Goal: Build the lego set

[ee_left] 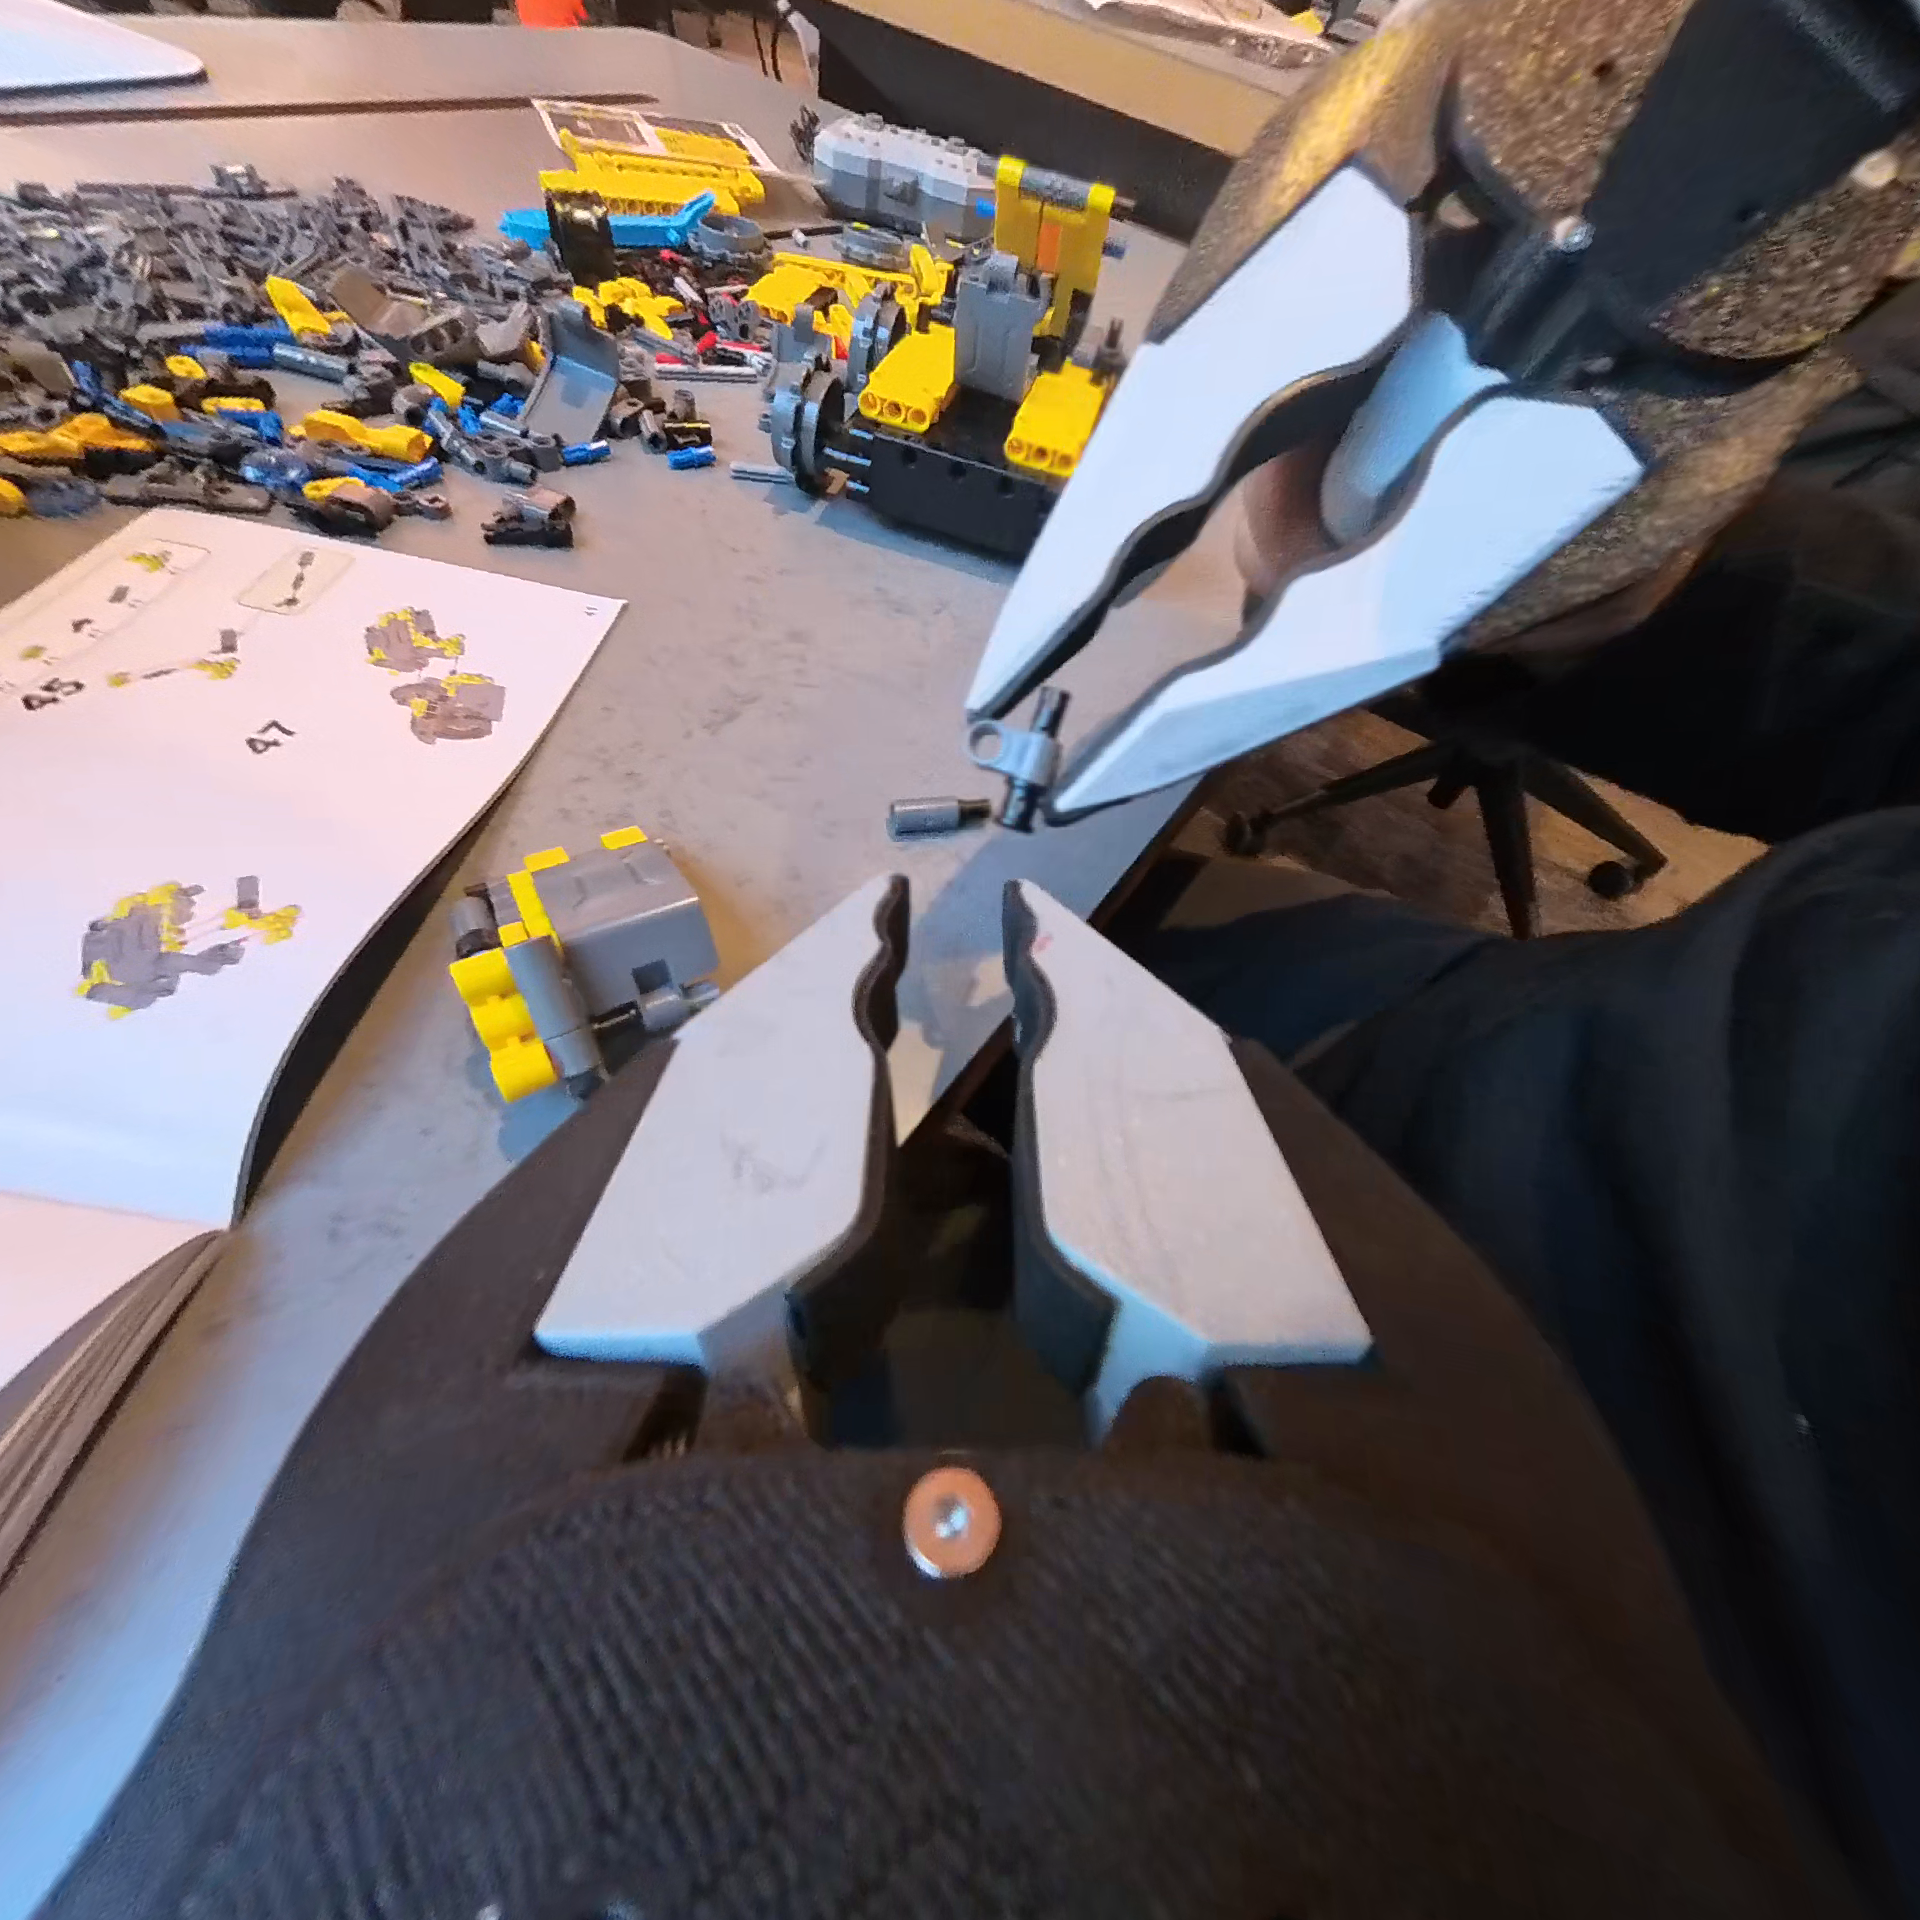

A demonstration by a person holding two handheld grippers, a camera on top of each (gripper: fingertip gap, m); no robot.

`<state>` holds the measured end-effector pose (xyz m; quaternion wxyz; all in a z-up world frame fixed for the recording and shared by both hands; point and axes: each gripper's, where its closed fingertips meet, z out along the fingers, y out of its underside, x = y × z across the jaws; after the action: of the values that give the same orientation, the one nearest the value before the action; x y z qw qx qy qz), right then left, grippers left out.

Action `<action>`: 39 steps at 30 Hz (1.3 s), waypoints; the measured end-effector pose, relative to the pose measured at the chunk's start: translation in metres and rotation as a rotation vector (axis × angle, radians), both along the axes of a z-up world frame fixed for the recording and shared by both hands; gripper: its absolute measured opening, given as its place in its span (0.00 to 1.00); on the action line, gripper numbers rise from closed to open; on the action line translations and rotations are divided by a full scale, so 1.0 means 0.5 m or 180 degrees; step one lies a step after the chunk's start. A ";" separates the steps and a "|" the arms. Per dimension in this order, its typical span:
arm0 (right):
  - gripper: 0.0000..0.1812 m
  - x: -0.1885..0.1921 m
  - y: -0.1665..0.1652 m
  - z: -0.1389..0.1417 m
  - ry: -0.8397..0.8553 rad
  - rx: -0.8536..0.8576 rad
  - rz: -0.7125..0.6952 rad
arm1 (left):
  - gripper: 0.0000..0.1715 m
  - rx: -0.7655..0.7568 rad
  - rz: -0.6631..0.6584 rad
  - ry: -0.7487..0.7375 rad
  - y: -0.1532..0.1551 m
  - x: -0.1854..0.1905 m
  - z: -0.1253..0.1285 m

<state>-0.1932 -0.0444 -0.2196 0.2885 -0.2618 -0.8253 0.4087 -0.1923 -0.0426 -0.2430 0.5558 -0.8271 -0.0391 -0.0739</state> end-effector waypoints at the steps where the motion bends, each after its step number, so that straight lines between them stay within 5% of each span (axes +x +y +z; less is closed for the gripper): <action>1: 0.08 0.007 -0.007 0.005 0.0087 0.0036 0.0090 | 0.11 0.0031 -0.0059 0.0041 -0.002 0.002 0.005; 8: 0.08 0.032 -0.032 0.014 0.0221 -0.0078 0.0405 | 0.08 0.0415 -0.0774 0.0151 -0.016 0.061 0.044; 16: 0.08 0.059 -0.045 0.032 0.0204 -0.0281 0.0644 | 0.04 0.0658 -0.1264 -0.0568 -0.036 0.089 0.070; 35: 0.08 0.030 -0.074 0.028 0.0044 -0.0411 0.0611 | 0.04 0.0634 -0.0960 -0.0834 -0.066 0.058 0.066; 39: 0.08 0.005 -0.077 0.019 -0.0074 -0.0506 0.0440 | 0.08 0.0600 -0.0624 -0.0495 -0.077 0.024 0.062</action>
<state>-0.1906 -0.0827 -0.2101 0.2284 -0.2310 -0.8097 0.4887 -0.1802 -0.0810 -0.2119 0.6164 -0.7628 0.0060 -0.1950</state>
